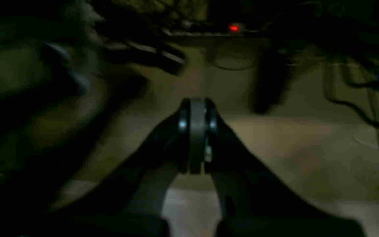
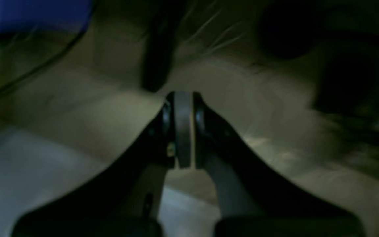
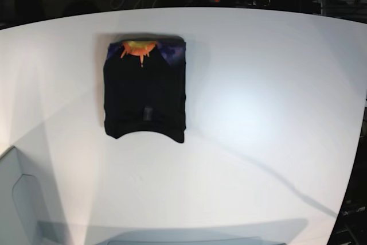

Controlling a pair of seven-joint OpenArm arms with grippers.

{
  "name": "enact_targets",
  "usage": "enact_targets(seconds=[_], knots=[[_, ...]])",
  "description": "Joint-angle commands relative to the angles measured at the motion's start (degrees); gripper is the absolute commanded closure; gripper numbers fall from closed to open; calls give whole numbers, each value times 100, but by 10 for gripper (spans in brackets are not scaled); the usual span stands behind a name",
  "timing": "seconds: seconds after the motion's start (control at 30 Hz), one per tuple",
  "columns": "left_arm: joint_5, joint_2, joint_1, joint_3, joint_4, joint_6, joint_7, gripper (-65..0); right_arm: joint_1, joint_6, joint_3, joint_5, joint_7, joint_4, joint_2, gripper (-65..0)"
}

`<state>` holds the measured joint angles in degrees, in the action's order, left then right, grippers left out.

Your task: Fold the T-shirt properly

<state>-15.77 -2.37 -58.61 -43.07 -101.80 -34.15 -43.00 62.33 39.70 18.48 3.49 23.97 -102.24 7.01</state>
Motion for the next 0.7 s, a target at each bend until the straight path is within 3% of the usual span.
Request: enact_targets(seconds=[0.0, 0.2, 0.47, 0.57, 0.67], knots=[[-1, -13, -51, 162, 321, 0, 217, 0, -83, 30, -59, 7, -45, 268, 42, 0], [755, -189, 784, 935, 2835, 0, 1905, 0, -1384, 30, -173, -10, -194, 2404, 51, 0], [1485, -427, 2850, 935, 6369, 0, 3408, 0, -2931, 30, -543, -10, -1847, 5331, 34, 0], [1942, -479, 3527, 935, 7468, 96, 3883, 0, -3424, -599, -868, -10, -2937, 6360, 51, 0], [2276, -479, 3861, 935, 7907, 624, 4261, 0, -3740, -1302, -1070, -10, -4010, 7142, 34, 0]])
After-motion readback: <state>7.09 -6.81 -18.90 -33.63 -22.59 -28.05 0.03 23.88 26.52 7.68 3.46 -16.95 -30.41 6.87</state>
